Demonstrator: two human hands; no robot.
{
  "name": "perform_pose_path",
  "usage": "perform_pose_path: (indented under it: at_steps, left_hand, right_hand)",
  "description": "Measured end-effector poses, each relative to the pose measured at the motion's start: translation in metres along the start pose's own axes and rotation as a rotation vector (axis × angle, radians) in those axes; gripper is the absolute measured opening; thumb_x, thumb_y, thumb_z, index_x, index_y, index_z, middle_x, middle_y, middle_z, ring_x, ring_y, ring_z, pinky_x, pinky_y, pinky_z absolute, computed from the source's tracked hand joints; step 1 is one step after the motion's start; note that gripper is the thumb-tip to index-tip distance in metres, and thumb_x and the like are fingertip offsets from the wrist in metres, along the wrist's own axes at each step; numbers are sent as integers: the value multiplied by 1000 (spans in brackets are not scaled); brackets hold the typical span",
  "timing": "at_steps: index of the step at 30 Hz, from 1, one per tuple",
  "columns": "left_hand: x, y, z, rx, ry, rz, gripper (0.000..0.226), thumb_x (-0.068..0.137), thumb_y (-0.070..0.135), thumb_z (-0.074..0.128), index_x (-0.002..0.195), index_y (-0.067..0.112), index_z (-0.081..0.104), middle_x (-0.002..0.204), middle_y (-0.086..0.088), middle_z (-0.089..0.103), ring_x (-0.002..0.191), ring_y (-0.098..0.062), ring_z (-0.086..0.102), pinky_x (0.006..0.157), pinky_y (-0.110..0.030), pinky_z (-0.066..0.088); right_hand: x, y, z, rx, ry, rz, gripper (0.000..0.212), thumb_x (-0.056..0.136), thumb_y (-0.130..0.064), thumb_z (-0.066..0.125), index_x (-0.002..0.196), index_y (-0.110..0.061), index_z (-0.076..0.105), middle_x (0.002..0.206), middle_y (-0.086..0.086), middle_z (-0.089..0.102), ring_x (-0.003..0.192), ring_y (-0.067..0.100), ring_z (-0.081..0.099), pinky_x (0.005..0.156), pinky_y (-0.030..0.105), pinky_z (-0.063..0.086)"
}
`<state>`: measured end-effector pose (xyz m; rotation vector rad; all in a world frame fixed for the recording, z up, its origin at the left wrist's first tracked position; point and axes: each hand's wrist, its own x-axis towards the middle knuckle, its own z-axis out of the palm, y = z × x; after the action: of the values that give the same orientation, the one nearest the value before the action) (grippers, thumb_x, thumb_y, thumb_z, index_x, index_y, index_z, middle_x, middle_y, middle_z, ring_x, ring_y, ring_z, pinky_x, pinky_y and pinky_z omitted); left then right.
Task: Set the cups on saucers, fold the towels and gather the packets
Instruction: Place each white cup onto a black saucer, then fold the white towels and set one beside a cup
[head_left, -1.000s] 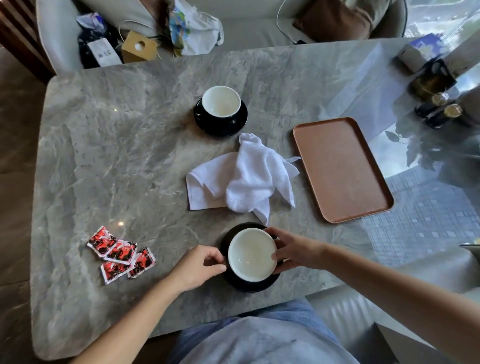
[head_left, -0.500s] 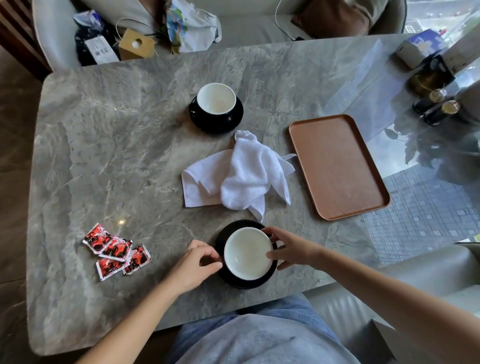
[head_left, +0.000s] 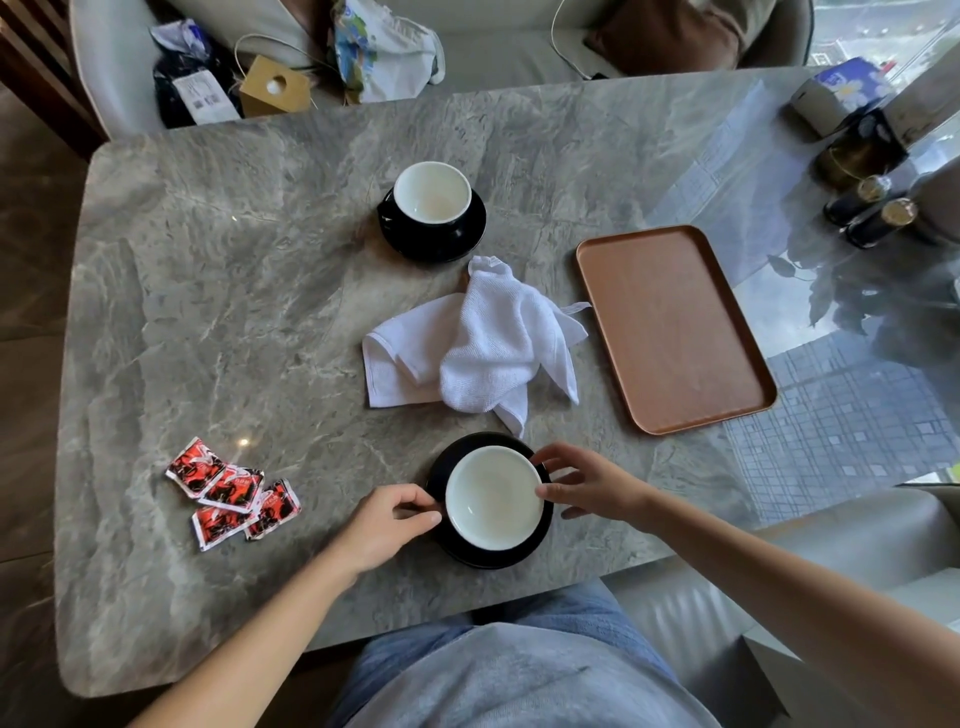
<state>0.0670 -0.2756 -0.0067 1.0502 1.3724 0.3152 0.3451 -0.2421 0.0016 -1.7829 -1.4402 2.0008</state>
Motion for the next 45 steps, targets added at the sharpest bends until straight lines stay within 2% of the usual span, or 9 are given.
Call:
perform_pose_path:
  at_steps: [13, 19, 22, 25, 29, 36, 41, 43, 45]
  left_hand:
    - [0, -3, 5, -24, 6, -18, 7, 84, 5, 65, 86, 11, 67, 85, 0, 67, 75, -7, 60, 76, -19, 47]
    - [1, 7, -12, 88, -74, -27, 14, 91, 13, 57, 96, 12, 69, 89, 6, 69, 78, 6, 62, 70, -9, 46]
    - [7, 16, -27, 41, 30, -52, 15, 92, 11, 54, 102, 11, 64, 92, -2, 69, 83, -13, 64, 67, -17, 45]
    - [28, 38, -32, 43, 280, 47, 14, 87, 0, 56, 100, 4, 60, 83, -11, 64, 70, -18, 59, 55, -9, 44]
    - [68, 73, -17, 65, 305, 99, 21, 86, 8, 60, 107, 4, 58, 95, -12, 63, 85, -25, 60, 82, -30, 48]
    - [96, 97, 4, -206, 247, 37, 35, 87, 8, 59, 121, 4, 52, 105, -14, 64, 95, -20, 59, 90, -35, 48]
    - [100, 97, 6, -2, 291, 102, 27, 85, 3, 54, 111, 8, 61, 106, -7, 60, 90, -16, 57, 98, -34, 47]
    - [100, 90, 2, 197, 320, 124, 28, 85, 4, 52, 112, 10, 58, 114, -7, 49, 81, -17, 55, 96, -30, 46]
    - [101, 84, 0, 338, 293, 141, 34, 83, 3, 53, 116, 13, 57, 122, -9, 39, 93, -23, 56, 101, -30, 43]
  right_hand:
    - [1, -4, -4, -4, -6, 26, 37, 87, -23, 68, 121, -21, 55, 120, 2, 56, 99, 17, 62, 79, 34, 58]
    - [8, -16, -14, -170, 61, 24, 34, 90, -41, 59, 114, -17, 59, 109, 1, 64, 97, 16, 63, 68, 23, 50]
    - [16, -29, -25, -303, 255, -133, 28, 90, -35, 62, 105, -11, 64, 97, 3, 67, 81, 11, 62, 67, 19, 47]
    - [27, -52, -28, -365, 325, -262, 17, 88, -25, 65, 99, -12, 65, 90, 2, 68, 74, 8, 61, 70, 22, 48]
    - [47, -81, -13, -526, 282, -356, 19, 83, -25, 70, 99, -16, 65, 99, 3, 67, 86, 17, 63, 81, 32, 52]
    - [68, -86, 8, -656, 322, -314, 49, 70, -35, 77, 108, -19, 51, 108, 1, 55, 96, 20, 56, 82, 43, 50]
    - [79, -83, 1, -764, 416, -301, 13, 82, -27, 66, 93, -20, 65, 106, 4, 56, 107, 22, 50, 79, 37, 48]
    - [83, -82, -3, -766, 413, -303, 9, 86, -23, 61, 91, -18, 68, 107, 6, 57, 105, 23, 50, 79, 37, 48]
    - [85, -86, -4, -702, 401, -319, 10, 90, -19, 55, 89, -14, 64, 102, 9, 60, 100, 25, 53, 82, 41, 47]
